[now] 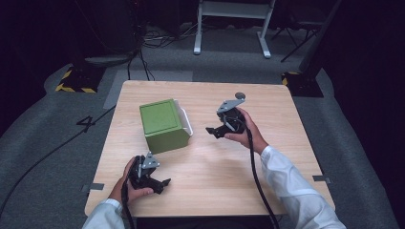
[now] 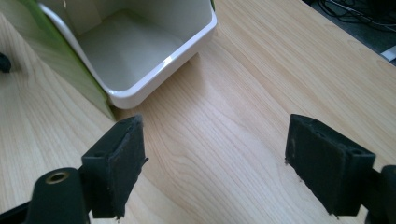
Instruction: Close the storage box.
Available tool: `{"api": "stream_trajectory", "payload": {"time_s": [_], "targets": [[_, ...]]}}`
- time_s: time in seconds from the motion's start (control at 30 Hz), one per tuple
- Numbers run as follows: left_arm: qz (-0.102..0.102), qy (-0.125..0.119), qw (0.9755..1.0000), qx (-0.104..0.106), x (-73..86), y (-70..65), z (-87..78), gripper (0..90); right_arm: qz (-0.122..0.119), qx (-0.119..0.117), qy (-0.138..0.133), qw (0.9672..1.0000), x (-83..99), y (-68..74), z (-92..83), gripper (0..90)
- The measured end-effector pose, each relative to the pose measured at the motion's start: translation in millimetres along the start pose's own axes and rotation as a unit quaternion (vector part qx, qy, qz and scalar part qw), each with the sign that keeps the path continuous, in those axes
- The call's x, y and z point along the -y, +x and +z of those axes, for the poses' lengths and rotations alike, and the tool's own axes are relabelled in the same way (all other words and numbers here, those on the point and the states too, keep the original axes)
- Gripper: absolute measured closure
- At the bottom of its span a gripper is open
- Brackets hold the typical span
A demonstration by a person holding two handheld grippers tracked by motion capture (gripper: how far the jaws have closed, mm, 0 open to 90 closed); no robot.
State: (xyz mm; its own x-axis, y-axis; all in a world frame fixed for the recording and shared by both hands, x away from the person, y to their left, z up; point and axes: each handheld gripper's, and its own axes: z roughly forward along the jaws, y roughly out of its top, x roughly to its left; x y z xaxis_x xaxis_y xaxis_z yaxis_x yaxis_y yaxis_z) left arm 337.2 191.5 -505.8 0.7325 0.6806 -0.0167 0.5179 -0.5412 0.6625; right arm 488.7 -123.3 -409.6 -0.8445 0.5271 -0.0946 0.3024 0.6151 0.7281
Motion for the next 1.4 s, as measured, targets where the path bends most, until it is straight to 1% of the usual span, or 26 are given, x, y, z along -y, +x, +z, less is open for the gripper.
{"api": "stream_trajectory", "payload": {"time_s": [0.1, 0.3, 0.33, 0.37, 0.4, 0.5, 0.57, 0.6, 0.63, 0.67, 0.73, 0.8, 0.87, 0.9, 0.93, 0.97, 1.0, 1.07, 1.1, 1.13, 1.2, 1.23, 1.27, 1.33, 1.37, 1.4], "targets": [[0.000, -0.001, 1.0000, 0.000, 0.0, -0.1, 0.2, 0.1, -0.004, -0.003, 0.001, 1.0000, 4.8, -0.1, -9.1, 19.6], [-0.001, 0.000, 1.0000, 0.001, -0.5, -0.1, 0.5, 0.1, -0.019, 0.008, 0.011, 0.9997, 17.0, 0.3, -26.4, 18.8], [-0.001, 0.000, 1.0000, 0.001, -0.5, -0.1, 0.6, 0.1, -0.021, 0.009, 0.010, 0.9997, 22.7, 0.0, -33.3, 18.7], [-0.001, 0.000, 1.0000, 0.001, -0.5, -0.2, 0.6, 0.1, -0.022, 0.011, 0.011, 0.9996, 25.8, -0.2, -36.4, 18.7], [-0.001, 0.000, 1.0000, 0.001, -0.6, -0.2, 0.6, 0.1, -0.022, 0.011, 0.011, 0.9996, 25.8, -0.2, -36.4, 18.7], [-0.002, 0.000, 1.0000, 0.001, -0.8, -0.3, 0.7, 0.1, -0.023, 0.014, 0.014, 0.9995, 36.1, -0.7, -45.5, 18.7], [-0.002, 0.001, 1.0000, 0.002, -0.9, -0.4, 0.8, 0.1, -0.028, 0.019, 0.017, 0.9993, 43.2, -0.9, -50.7, 18.7], [0.000, 0.000, 1.0000, 0.002, -1.0, -0.1, 0.9, 0.1, -0.027, 0.021, 0.017, 0.9993, 46.7, -0.8, -53.0, 18.7], [0.000, 0.000, 1.0000, 0.002, -1.0, -0.2, 0.9, 0.1, -0.025, 0.023, 0.019, 0.9992, 54.3, -0.7, -57.4, 18.6], [0.000, 0.000, 1.0000, 0.002, -1.0, -0.2, 0.9, 0.1, -0.025, 0.023, 0.019, 0.9992, 54.3, -0.7, -57.4, 18.6], [-0.001, 0.000, 1.0000, 0.002, -1.0, -0.2, 0.9, 0.1, -0.023, 0.023, 0.021, 0.9993, 62.3, -0.5, -60.5, 18.6], [-0.001, 0.000, 1.0000, 0.002, -1.1, -0.3, 1.1, 0.1, -0.021, 0.027, 0.023, 0.9991, 70.4, 0.2, -63.8, 18.6], [-0.001, 0.000, 1.0000, 0.002, -1.2, -0.3, 1.2, 0.1, -0.018, 0.028, 0.026, 0.9991, 83.5, 0.8, -68.5, 18.6], [-0.001, 0.000, 1.0000, 0.002, -1.3, -0.3, 1.1, 0.1, -0.018, 0.028, 0.026, 0.9991, 83.5, 0.8, -68.5, 18.6], [0.000, 0.001, 1.0000, 0.002, -1.3, -0.2, 1.1, 0.1, -0.020, 0.032, 0.028, 0.9989, 88.0, 1.5, -70.0, 18.6], [0.000, 0.000, 1.0000, 0.002, -1.3, -0.2, 1.1, 0.1, -0.018, 0.035, 0.031, 0.9988, 92.8, 2.2, -71.8, 18.5], [0.000, 0.000, 1.0000, 0.002, -1.3, -0.2, 1.1, 0.1, -0.015, 0.033, 0.034, 0.9988, 103.8, 2.2, -75.5, 18.5], [0.000, 0.000, 1.0000, 0.002, -1.4, -0.2, 1.2, 0.1, -0.013, 0.034, 0.035, 0.9987, 107.4, 2.5, -76.6, 18.4], [0.000, 0.000, 1.0000, 0.002, -1.4, -0.2, 1.2, 0.1, -0.007, 0.034, 0.037, 0.9987, 117.7, 1.7, -79.9, 18.5], [0.000, 0.000, 1.0000, 0.002, -1.4, -0.2, 1.2, 0.1, -0.007, 0.034, 0.037, 0.9987, 117.7, 1.7, -79.9, 18.5], [0.000, 0.000, 1.0000, 0.002, -1.4, -0.2, 1.2, 0.1, -0.003, 0.040, 0.043, 0.9983, 127.8, 0.3, -83.3, 18.4], [0.000, 0.000, 1.0000, 0.002, -1.4, -0.2, 1.2, 0.1, 0.004, 0.039, 0.044, 0.9983, 138.4, -1.6, -87.0, 18.4], [0.000, 0.000, 1.0000, 0.002, -1.4, -0.2, 1.2, 0.1, 0.004, 0.039, 0.044, 0.9983, 138.4, -1.6, -87.0, 18.4], [0.000, 0.000, 1.0000, 0.002, -1.4, -0.2, 1.2, 0.1, 0.009, 0.047, 0.051, 0.9976, 148.7, -3.3, -89.7, 18.4], [0.000, 0.000, 1.0000, 0.002, -1.4, -0.3, 1.3, 0.1, 0.016, 0.047, 0.058, 0.9971, 158.6, -5.4, -91.9, 18.4], [0.000, 0.000, 1.0000, 0.002, -1.4, -0.3, 1.3, 0.1, 0.016, 0.047, 0.058, 0.9971, 158.6, -5.4, -91.9, 18.4]]}}
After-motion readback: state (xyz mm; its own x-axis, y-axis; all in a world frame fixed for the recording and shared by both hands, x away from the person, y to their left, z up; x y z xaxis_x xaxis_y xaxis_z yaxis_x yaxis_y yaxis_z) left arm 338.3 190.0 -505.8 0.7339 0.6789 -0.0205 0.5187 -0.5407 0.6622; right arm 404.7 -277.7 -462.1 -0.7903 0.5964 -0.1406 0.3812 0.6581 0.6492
